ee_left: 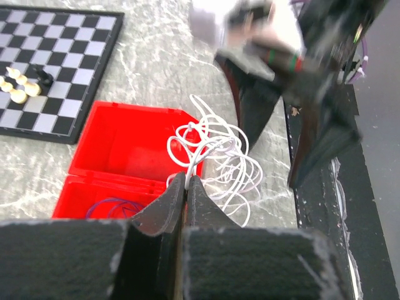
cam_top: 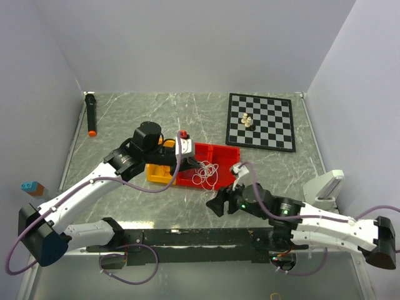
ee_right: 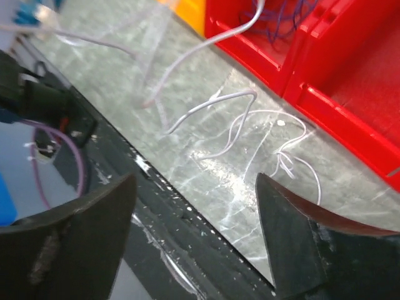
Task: Untangle the cables
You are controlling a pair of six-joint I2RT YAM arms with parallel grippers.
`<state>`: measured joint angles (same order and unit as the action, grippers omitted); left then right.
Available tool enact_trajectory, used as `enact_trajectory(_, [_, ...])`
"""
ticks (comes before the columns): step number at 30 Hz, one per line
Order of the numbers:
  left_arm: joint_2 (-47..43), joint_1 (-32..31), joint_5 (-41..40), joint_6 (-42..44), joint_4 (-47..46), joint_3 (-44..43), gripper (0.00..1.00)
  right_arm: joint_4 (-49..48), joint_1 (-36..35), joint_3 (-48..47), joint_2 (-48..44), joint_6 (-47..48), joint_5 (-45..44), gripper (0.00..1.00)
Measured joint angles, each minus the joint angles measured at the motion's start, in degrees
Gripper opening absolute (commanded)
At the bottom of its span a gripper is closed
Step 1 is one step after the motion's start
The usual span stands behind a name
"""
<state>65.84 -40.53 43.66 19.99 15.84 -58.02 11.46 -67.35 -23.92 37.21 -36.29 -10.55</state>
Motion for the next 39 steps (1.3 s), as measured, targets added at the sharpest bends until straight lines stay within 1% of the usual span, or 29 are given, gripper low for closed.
enact_trajectory(2, [0.0,0.1,0.0,-0.1,0.0,-0.5,0.01,-1.8,0.0,0.0,2.8,0.7,0.1,0.89])
enact_trajectory(4, [0.0,0.2,0.0,-0.2,-0.1,-1.2,0.01,-3.9,0.3,-0.1,7.3,1.7,0.2,0.86])
enact_trajectory(5, [0.0,0.3,0.0,-0.2,-0.1,-1.4,0.01,-4.6,0.4,-0.2,8.7,2.0,0.3,0.83])
enact_trajectory(7, [0.0,0.4,0.0,-0.2,-0.1,-1.7,0.01,-6.1,1.0,-0.5,11.9,2.8,0.4,0.74])
enact_trajectory(9, [0.0,0.5,0.0,-0.4,-0.1,-2.0,0.01,-8.2,2.2,-0.5,14.2,3.1,0.5,0.61])
enact_trajectory(12, [-0.2,0.8,0.1,-0.9,0.0,-2.3,0.01,-11.3,4.3,-0.5,16.0,3.0,0.5,0.35])
enact_trajectory(14, [-0.3,1.1,0.1,-1.5,0.0,-2.5,0.01,-14.0,5.6,-0.3,16.3,2.9,0.5,0.19])
enact_trajectory(15, [-0.4,1.2,0.1,-1.8,0.1,-2.7,0.01,-15.4,6.1,0.0,16.2,2.8,0.6,0.07])
enact_trajectory(16, [-0.5,1.5,0.1,-2.1,0.2,-2.9,0.01,-16.7,6.4,0.4,16.1,2.7,0.6,0.0])
enact_trajectory(21, [-0.9,2.6,0.1,-3.2,1.4,-5.3,0.01,-19.6,6.8,2.7,13.9,1.4,0.5,0.0])
enact_trajectory(26, [-0.8,4.2,-2.2,-2.3,4.2,-12.2,0.01,-16.5,6.9,6.5,5.2,-1.1,-0.7,0.0])
enact_trajectory(31, [0.0,5.2,-12.2,-0.1,4.5,-24.0,0.01,-8.0,6.9,9.6,-5.3,-5.5,-3.3,0.0])
enact_trajectory(34, [1.3,5.4,-20.8,0.8,2.8,-30.8,0.01,-2.0,6.9,11.0,-9.6,-9.2,-4.8,0.0])
enact_trajectory(37, [2.3,5.5,-27.5,1.4,0.3,-34.4,0.01,2.9,6.9,11.9,-11.7,-12.3,-5.8,0.0])
enact_trajectory(39, [2.7,5.6,-30.5,1.5,-1.3,-35.5,0.01,5.4,6.9,12.3,-12.5,-13.4,-6.1,0.0])
